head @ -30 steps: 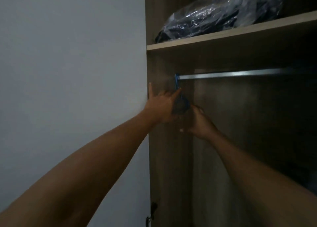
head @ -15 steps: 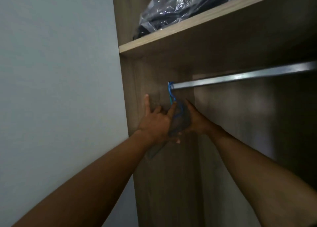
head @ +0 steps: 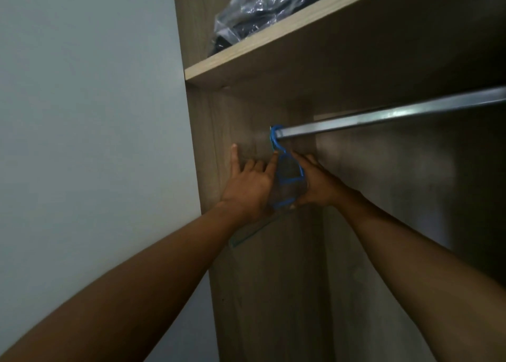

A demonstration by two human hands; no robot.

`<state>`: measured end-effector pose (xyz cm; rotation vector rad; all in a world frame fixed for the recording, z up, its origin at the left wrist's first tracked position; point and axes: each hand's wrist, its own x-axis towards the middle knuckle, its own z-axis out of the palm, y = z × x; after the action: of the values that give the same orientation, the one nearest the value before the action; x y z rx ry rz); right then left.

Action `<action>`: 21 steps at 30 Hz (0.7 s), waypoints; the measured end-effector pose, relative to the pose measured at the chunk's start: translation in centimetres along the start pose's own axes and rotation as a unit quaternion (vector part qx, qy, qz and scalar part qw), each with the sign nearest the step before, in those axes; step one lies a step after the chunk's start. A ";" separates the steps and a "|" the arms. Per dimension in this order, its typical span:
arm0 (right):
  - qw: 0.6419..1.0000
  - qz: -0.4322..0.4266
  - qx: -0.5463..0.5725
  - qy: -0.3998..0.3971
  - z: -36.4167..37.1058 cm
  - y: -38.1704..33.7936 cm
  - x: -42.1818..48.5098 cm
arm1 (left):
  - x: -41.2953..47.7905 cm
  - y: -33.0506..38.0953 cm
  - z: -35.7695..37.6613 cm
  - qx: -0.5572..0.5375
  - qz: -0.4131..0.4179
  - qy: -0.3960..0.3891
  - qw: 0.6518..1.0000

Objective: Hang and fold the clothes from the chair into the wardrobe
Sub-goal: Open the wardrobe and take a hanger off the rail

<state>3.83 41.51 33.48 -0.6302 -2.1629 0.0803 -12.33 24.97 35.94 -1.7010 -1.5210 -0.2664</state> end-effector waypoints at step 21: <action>0.987 0.003 0.152 0.042 -0.7 -8.4 -5.8 | -6.5 0.7 -9.0 0.049 -0.050 -0.035 0.997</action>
<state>3.81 31.37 32.03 -0.4555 -2.0129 0.3744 -10.16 14.16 37.26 -1.5745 -1.6462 -0.1827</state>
